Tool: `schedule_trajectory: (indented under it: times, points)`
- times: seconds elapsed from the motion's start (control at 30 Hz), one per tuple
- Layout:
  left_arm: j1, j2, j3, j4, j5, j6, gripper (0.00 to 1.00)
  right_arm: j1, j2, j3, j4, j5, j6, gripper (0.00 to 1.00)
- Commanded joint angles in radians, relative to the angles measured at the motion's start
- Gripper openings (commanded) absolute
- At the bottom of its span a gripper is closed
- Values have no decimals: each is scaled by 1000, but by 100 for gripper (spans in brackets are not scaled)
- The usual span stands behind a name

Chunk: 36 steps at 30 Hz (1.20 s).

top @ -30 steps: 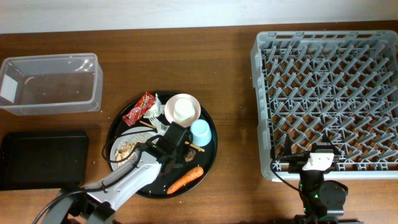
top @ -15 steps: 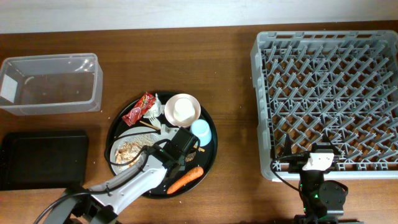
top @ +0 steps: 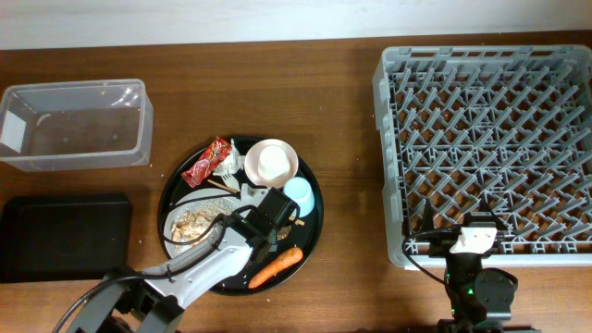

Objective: Sort waste into correct bins and load items into the dishwasher rack
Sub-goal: 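Grasp the white plate rim with the left gripper and lift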

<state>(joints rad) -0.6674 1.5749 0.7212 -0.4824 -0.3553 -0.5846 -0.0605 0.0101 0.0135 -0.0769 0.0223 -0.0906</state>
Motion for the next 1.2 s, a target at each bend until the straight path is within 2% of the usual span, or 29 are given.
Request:
schedule_trajectory:
  times: [0.0, 0.1, 0.23, 0.3, 0.53, 1.0, 1.17]
  points:
    - [0, 25, 0, -1, 18, -7, 16, -7, -6, -8, -3, 9, -6, 99]
    - [0, 25, 1, -1, 18, -7, 15, -7, -6, -8, -3, 9, -6, 99]
    - [0, 24, 2, -4, 18, -6, 8, -7, -6, -8, -3, 9, -6, 99]
    - [0, 23, 6, -13, 14, -6, 1, -7, -6, -8, -3, 9, -6, 99]
    - [0, 23, 53, -66, 10, -6, 1, -7, -6, -8, -3, 9, -6, 99]
    - [0, 23, 288, -371, -61, -6, 1, -7, -6, -8, -3, 9, -6, 99]
    - [0, 23, 332, -429, -88, -7, 1, -7, -6, -8, -3, 9, -6, 99]
